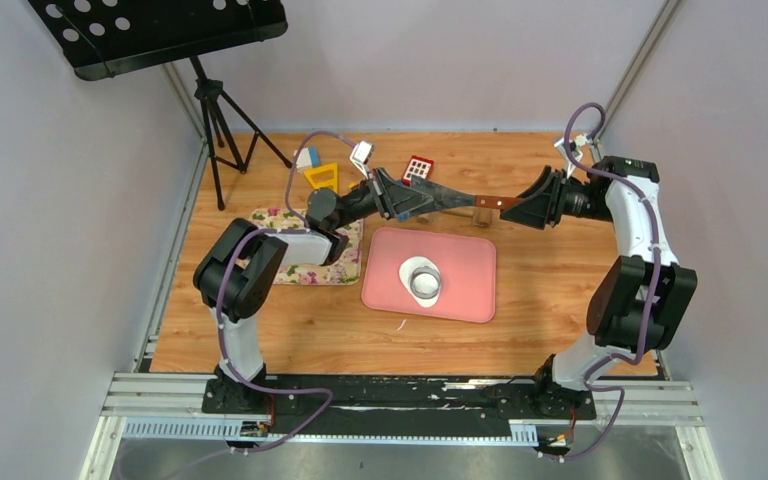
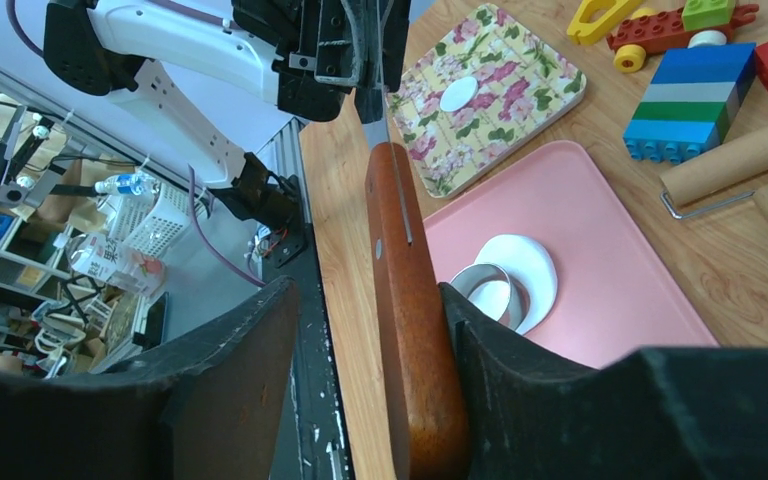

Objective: Roll out the dumpling wrappers from the dough
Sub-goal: Pick up the spatula from the center of the board.

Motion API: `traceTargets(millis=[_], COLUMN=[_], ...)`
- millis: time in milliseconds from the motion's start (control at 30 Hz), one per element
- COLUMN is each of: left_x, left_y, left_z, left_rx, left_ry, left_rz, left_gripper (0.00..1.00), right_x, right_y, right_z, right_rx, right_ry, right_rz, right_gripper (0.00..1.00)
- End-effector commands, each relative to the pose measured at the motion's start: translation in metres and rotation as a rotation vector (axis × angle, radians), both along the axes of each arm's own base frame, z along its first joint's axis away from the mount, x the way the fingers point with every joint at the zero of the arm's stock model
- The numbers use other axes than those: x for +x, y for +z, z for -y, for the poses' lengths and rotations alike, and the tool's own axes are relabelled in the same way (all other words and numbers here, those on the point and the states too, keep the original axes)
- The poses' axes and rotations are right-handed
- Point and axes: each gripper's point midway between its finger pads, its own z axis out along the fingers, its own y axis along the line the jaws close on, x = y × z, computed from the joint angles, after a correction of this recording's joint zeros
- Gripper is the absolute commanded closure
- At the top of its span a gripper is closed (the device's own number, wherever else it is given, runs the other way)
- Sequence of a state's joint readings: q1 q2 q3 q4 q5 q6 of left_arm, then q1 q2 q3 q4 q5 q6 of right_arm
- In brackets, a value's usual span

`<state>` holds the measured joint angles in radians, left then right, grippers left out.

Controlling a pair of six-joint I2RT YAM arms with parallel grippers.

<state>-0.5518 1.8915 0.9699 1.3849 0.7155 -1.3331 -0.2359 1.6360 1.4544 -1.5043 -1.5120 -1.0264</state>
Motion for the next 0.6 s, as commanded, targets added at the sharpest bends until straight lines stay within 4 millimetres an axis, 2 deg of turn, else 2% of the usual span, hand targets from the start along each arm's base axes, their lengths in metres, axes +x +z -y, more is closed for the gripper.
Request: traceTargets(millis=[0,133,233,433,500,533,567], left_x=[-0.007,-0.020,-0.025,-0.024,-0.024,-0.023,-0.024], left_y=[0.009,0.001,-0.004,-0.006,-0.008,-0.009,-0.010], left_z=[0.011,0.026,0.029,0.032,0.033,0.034,0.035], left_rx=[-0.048,-0.039,-0.030,-0.015,-0.003,0.006,0.014], left_ry=[0.010,-0.035,-0.039,-0.050,-0.062,-0.068,-0.073], left_rz=[0.066,0.056,0.052,0.045,0.039,0.032,0.032], left_gripper=[1.00,1.00,1.00,1.00,1.00,0.92,0.77], right_x=[-0.003,-0.003,-0.002,-0.004,-0.005,-0.005,-0.005], right_y=[0.051,0.053,0.053,0.052,0.053,0.053,0.052], right_z=[-0.009,-0.011,-0.011,-0.011,-0.012,-0.011,-0.011], right_rx=[0.175,0.175,0.176,0.174,0.174,0.176,0.175], right_ry=[-0.010,-0.003,-0.002,-0.003,-0.001,0.000,0.001], right_rz=[0.110,0.113,0.107,0.117,0.119,0.112,0.112], right_gripper=[0.50,0.58,0.65,1.00,1.00,1.00,1.00])
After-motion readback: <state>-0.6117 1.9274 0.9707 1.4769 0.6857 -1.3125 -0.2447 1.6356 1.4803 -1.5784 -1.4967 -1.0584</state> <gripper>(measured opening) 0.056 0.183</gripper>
